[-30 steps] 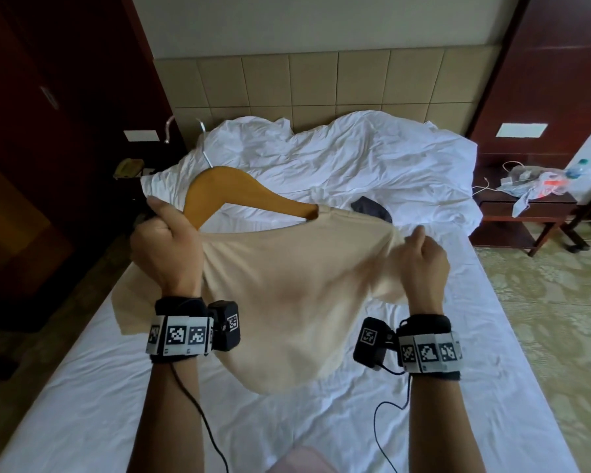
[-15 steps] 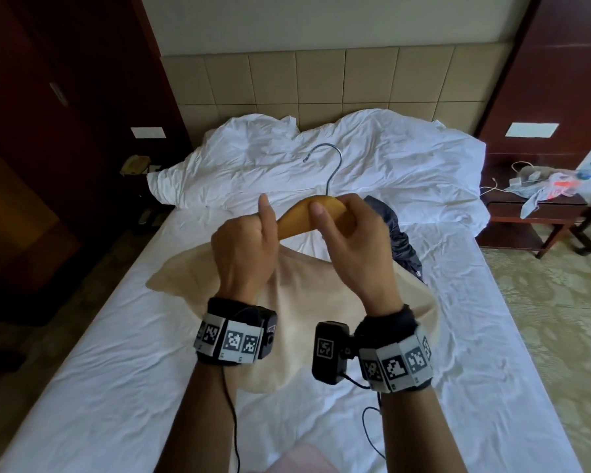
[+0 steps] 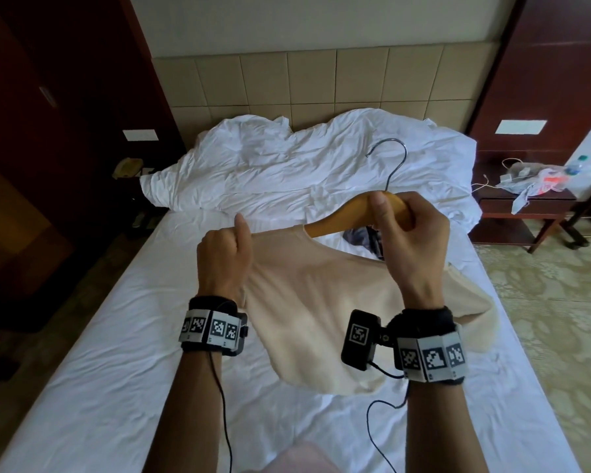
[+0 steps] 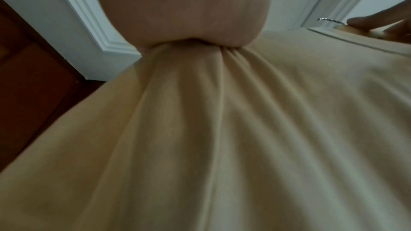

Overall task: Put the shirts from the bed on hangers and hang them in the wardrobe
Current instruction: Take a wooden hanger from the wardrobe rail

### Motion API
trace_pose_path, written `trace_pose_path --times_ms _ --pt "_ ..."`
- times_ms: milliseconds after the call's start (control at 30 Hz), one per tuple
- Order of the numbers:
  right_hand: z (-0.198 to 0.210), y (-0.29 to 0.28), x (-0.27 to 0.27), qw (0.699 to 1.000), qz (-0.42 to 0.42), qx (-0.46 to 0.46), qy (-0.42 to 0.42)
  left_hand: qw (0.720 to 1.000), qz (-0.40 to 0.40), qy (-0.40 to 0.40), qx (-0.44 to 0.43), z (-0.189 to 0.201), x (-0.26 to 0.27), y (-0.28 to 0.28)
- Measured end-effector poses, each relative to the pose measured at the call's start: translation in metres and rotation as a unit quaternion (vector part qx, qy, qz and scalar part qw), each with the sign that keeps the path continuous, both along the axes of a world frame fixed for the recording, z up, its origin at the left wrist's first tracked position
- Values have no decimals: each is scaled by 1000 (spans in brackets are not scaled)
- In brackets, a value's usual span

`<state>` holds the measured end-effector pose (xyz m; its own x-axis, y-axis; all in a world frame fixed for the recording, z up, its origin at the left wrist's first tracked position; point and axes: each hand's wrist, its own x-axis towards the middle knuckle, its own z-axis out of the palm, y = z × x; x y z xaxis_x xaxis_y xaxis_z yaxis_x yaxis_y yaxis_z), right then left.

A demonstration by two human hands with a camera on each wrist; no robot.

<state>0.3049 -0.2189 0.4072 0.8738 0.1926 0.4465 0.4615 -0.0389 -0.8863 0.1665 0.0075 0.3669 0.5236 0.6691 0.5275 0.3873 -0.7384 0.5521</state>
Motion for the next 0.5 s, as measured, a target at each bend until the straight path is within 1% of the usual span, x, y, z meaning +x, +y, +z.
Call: trace_pose_path --times_ms 67,167,333,500 --pt "0 0 -1 1000 -3 0 2 999 -15 -27 -15 -3 -2 1" --pt "-1 -2 -2 1000 0 16 7 998 -23 -43 -26 -3 -4 3" --pt "-1 1 -5 1000 8 21 18 997 -7 -71 -40 -3 -8 7" --pt "-2 6 -7 1000 3 -8 -6 994 21 -104 14 -4 -13 13"
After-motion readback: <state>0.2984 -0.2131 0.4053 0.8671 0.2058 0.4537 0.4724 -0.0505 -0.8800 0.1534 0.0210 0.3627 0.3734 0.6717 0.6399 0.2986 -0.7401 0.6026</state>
